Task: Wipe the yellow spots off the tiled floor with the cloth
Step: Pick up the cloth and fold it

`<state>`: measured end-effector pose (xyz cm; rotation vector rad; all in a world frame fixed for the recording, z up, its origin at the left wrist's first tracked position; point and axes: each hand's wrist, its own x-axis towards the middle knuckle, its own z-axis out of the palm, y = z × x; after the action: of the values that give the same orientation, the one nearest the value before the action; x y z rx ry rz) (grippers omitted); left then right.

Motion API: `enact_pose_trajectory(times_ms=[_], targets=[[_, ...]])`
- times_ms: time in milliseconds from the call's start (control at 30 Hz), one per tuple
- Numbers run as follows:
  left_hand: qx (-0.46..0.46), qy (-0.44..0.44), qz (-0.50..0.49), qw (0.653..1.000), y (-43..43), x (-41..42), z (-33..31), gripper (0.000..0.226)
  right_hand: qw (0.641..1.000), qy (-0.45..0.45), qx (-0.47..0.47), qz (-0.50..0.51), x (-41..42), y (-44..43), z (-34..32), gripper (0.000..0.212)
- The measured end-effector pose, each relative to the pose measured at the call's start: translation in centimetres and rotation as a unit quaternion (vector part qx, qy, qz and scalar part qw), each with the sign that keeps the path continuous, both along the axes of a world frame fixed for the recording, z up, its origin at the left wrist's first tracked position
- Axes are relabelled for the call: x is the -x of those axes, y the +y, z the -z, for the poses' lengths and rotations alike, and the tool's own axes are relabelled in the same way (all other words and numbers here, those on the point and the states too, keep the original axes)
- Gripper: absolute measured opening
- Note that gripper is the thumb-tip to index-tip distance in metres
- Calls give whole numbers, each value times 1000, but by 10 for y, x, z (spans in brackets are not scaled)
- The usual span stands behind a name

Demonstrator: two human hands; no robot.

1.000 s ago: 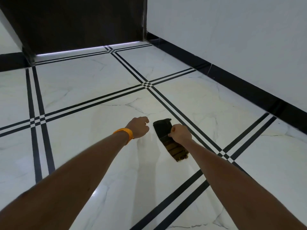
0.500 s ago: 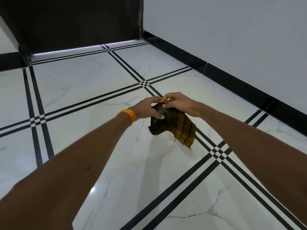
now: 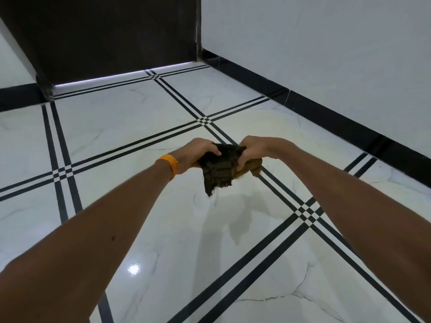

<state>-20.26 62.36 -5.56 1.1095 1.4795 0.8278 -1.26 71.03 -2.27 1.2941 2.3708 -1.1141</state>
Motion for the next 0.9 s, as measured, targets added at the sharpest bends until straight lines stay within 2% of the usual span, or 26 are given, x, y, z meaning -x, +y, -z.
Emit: enact_pose_trajectory(times_ms=[67,133,267,333,433,467,533,600,667,700,767,800,833,900], targets=[[21,66,50,996,-2,0,2,35,997,63,51,3,4,-3,-8,32],[33,59,71,995,-6,2,5,39,984,138,114,4,7,-6,-18,35],[11,-107,8,994,-13,9,-6,38,934,276,202,105,2,-5,-20,32],[13,-159,-29,987,-10,12,-16,34,933,237,228,147,-6,-4,-9,24],[38,-94,-23,995,-12,10,-21,37,957,92,246,121,-13,-9,9,29],[44,-72,-20,996,-13,9,-18,39,956,86,255,114,-13,-10,9,32],[44,-67,-34,996,-15,8,-11,41,947,141,267,112,-13,-10,1,45],[39,-126,-51,990,-15,8,-6,42,907,282,288,126,-13,-10,-7,51],[29,-205,-57,977,-13,10,-9,38,823,439,338,127,-15,-11,-2,51],[23,-237,-58,970,-12,9,-15,34,794,472,355,145,-16,-14,9,54],[16,-260,-59,964,-10,8,-27,28,790,447,369,200,-14,-25,37,53],[9,-235,-64,970,-7,8,-32,27,802,421,363,220,-12,-31,49,49],[-6,-173,-65,983,-6,6,-34,27,820,402,337,230,-9,-37,57,42],[-59,5,-64,996,-6,3,-32,28,864,386,229,229,-2,-39,54,23]])
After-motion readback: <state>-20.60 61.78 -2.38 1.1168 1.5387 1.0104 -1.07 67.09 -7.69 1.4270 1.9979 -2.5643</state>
